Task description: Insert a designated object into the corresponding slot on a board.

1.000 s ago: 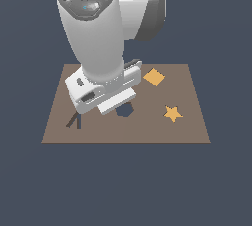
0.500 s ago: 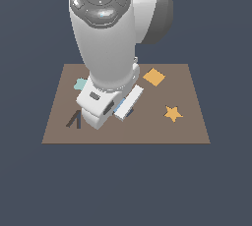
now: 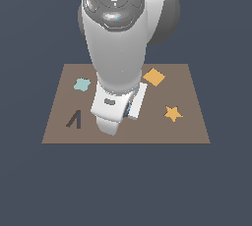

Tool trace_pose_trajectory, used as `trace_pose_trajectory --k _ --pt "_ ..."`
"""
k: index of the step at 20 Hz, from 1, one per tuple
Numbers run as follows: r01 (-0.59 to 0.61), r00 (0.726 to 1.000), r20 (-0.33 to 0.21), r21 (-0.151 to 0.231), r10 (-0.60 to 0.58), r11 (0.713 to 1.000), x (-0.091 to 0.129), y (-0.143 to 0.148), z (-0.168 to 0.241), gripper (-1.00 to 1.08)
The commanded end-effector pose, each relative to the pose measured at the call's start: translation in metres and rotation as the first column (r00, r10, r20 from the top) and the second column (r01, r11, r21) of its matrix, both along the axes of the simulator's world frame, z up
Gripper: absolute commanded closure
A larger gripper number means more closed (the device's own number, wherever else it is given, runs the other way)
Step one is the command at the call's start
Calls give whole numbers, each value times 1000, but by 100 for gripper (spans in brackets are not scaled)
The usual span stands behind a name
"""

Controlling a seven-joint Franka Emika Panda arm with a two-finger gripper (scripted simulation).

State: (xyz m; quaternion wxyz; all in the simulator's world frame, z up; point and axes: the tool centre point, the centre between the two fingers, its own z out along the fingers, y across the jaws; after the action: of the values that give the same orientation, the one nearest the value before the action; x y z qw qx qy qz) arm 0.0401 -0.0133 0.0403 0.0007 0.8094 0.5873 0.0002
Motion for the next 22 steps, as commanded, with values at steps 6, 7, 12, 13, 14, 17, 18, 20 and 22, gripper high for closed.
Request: trace_pose_trajectory --k 6,7,12,13,14,17,18,20,22 --pt "-107 994 0 0 107 994 1 7 0 108" --pt "-114 994 0 0 114 994 1 7 0 108" --pt "-120 993 -1 0 120 993 1 8 0 108" --pt "-120 993 -1 0 120 993 1 8 0 108" --pt "-121 993 -1 0 121 993 1 8 -2 108" --pt "-123 992 0 0 123 992 1 8 -8 108" --pt "-124 992 0 0 124 992 1 8 -9 108" --pt "-124 992 0 0 124 992 1 8 -10 -92" --pt "-124 992 0 0 124 992 1 8 -10 -92"
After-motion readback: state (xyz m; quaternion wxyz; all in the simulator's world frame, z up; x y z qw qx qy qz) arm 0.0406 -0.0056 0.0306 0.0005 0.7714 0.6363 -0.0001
